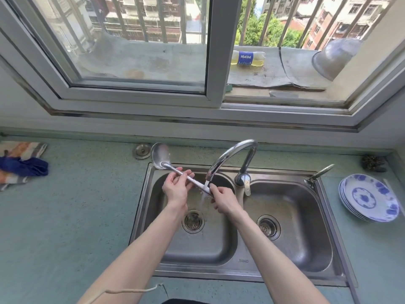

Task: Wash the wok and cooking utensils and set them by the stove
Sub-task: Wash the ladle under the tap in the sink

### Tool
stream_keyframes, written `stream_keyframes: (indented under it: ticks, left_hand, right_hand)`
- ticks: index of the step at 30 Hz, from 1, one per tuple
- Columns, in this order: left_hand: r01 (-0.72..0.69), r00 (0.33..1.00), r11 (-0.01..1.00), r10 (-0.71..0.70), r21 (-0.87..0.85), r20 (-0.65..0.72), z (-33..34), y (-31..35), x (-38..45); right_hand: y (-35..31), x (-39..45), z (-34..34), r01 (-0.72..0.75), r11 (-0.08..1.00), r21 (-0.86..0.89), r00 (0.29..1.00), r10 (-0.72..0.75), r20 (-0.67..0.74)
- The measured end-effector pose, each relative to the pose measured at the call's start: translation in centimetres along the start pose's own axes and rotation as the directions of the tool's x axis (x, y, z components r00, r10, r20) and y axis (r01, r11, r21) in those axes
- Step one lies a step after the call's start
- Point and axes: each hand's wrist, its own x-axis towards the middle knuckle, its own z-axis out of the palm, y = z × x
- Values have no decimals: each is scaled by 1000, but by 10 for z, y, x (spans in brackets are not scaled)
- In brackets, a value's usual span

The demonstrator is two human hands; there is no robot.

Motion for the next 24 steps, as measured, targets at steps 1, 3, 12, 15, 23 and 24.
stream_keyframes:
  ticks: [1, 3, 12, 15, 23, 24]
  left_hand:
    - [-19, 1000, 1000, 19, -3, -20, -3, 2, 2]
    - [-50, 997, 999, 50, -9, -51, -8, 8, 6]
    - [-18, 982, 998, 6, -62, -190, -26, 17, 15]
    - [25, 982, 993, -45, -113, -186, -23, 16, 11]
    - [97, 982, 988, -115, -119, -148, -1, -1, -3]
    - [106, 981, 989, -121, -101, -152, 2, -5, -4]
  right_hand:
    - [-5, 1, 5, 29, 999, -17, 999, -29, -13]
    - [-15, 0, 13, 91, 994, -63, 996, -92, -17]
    - [-34, 6, 21, -3, 967, 253, 997, -16, 74]
    - [-31, 8, 14, -121, 871, 476, 987, 54, 152]
    - [-21, -4, -23, -40, 899, 435, 999, 34, 22]
    - [-20, -7, -28, -6, 913, 407, 1000, 6, 1]
